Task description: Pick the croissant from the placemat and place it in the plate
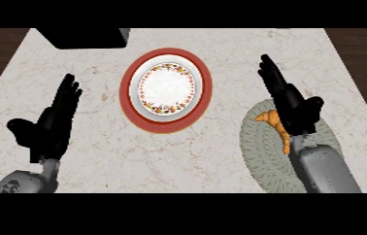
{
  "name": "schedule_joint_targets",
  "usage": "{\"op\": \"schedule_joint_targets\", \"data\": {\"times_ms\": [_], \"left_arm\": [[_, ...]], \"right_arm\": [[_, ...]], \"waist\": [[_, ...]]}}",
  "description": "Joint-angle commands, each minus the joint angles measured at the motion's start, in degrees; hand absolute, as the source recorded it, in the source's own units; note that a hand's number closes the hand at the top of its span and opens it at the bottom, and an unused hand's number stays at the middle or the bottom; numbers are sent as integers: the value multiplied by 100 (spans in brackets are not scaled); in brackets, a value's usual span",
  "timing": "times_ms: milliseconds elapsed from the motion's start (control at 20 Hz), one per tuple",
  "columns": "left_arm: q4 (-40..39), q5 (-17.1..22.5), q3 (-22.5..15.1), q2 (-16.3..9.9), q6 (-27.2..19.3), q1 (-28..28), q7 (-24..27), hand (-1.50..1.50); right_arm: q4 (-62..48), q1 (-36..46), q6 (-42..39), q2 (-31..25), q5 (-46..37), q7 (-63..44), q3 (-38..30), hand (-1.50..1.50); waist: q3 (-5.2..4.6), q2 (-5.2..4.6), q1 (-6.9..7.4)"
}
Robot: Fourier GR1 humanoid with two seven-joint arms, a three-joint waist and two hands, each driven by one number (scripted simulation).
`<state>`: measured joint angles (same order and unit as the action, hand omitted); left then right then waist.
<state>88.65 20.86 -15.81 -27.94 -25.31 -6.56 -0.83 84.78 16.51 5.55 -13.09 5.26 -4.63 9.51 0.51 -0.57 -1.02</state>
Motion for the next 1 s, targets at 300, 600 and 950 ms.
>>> {"op": "schedule_joint_targets", "data": {"times_ms": [300, 600, 950], "left_arm": [[-405, -898, -173, -829, 204, 523, 445, 0], [-489, -865, 87, -993, 499, 876, 827, 0], [-613, -1134, 191, -696, 663, 1161, 1207, 0]], "right_arm": [[63, 53, -1303, -1133, 806, 427, -1076, -150], [148, -1194, -1524, -45, 2625, 1911, -2456, -150], [633, -1988, -2805, -837, 3047, 1518, -2690, -150]], "waist": [[-60, 37, 91], [-43, 66, 16], [-51, 65, 75]]}}
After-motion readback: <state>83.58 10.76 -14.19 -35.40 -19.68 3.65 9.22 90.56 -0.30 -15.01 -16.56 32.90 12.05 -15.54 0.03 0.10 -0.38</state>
